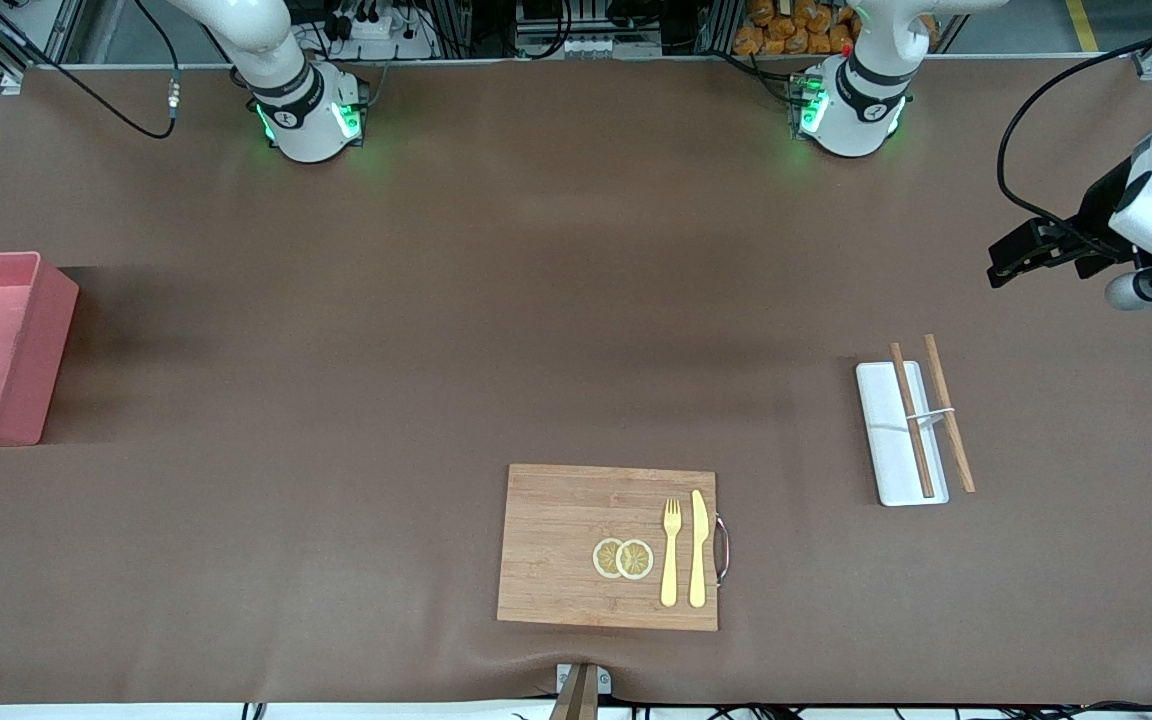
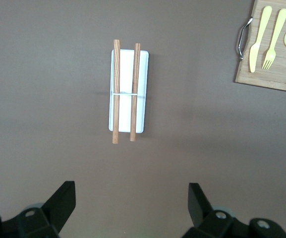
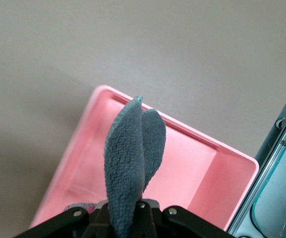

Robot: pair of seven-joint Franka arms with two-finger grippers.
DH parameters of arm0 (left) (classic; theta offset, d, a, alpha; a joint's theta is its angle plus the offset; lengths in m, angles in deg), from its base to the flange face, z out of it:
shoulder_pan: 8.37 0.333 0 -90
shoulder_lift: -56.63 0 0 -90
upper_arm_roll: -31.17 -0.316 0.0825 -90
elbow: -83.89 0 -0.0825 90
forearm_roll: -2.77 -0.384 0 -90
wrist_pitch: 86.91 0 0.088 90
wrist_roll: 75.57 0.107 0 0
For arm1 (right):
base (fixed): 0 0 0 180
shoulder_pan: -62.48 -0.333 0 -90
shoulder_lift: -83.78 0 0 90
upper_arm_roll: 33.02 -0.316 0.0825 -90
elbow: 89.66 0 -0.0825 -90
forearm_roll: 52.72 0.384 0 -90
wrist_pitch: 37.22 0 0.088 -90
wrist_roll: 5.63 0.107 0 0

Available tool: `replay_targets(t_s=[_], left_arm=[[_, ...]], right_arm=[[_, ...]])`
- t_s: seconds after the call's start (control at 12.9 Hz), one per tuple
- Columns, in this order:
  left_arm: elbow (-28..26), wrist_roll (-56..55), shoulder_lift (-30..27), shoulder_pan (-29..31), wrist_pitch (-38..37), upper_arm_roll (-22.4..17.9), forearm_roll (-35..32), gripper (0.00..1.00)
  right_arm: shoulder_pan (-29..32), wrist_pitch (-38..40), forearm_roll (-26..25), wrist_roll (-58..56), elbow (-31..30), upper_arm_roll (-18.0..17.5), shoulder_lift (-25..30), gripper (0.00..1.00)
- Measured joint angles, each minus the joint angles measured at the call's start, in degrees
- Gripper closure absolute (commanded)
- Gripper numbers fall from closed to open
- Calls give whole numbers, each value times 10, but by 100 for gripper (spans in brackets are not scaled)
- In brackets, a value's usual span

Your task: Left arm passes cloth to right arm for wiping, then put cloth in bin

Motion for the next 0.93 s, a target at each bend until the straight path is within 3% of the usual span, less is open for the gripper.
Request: replay_targets(t_s=[0.15, 0.31, 0.54, 0.93], left_arm=[[0, 0, 2, 0, 5, 0, 0, 0], [0, 0, 3, 0, 8, 0, 0, 0], [0, 0, 4, 0, 8, 0, 0, 0], [0, 0, 4, 0, 9, 0, 0, 0]], right_arm=[[20, -26, 0, -4, 1, 0, -46, 0], [30, -52, 0, -5, 4, 0, -76, 0], [30, -42, 0, -4, 21, -11, -75, 0], [26, 66, 1, 37, 52, -66, -37, 0]])
